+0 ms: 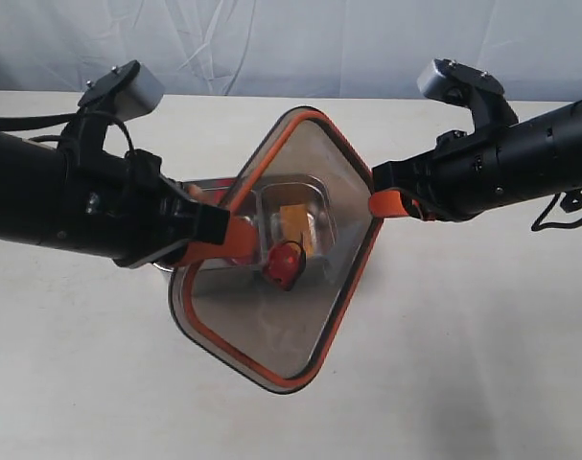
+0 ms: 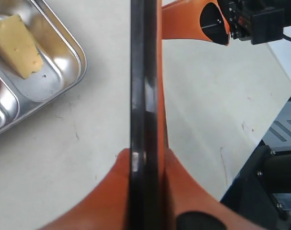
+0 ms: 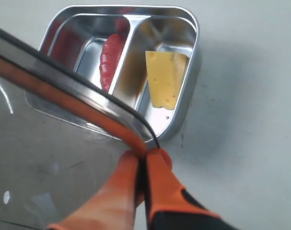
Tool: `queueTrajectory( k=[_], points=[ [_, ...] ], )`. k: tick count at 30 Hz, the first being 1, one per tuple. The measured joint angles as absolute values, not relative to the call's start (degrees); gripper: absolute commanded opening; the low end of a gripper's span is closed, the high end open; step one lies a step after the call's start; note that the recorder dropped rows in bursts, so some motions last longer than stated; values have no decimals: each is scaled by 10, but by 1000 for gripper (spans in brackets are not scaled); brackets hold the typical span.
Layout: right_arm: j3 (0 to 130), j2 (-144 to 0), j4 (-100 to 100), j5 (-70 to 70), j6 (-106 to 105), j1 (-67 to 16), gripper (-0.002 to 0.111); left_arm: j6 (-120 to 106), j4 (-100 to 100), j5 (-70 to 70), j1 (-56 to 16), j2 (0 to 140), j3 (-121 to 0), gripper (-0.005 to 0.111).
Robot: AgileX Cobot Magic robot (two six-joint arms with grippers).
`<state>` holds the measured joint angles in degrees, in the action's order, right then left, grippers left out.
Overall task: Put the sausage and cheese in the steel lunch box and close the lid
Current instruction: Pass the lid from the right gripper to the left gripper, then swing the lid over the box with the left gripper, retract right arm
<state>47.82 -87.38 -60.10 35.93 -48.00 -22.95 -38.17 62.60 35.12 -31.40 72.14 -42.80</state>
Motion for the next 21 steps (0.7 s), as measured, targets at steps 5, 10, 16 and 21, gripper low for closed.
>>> queueTrajectory(
  k=[5, 10, 16, 21],
  points=[
    [478, -874, -603, 357, -481, -230, 19, -391, 611, 332, -314, 721, -428, 0],
    [478, -874, -603, 355, -481, -230, 44, -397, 605, 326, -314, 721, -428, 0],
    [478, -865, -603, 323, -474, -230, 44, -405, 589, 310, -314, 722, -428, 0],
    [478, -819, -603, 264, -432, -218, 44, -406, 535, 290, -314, 723, -448, 0]
  ],
)
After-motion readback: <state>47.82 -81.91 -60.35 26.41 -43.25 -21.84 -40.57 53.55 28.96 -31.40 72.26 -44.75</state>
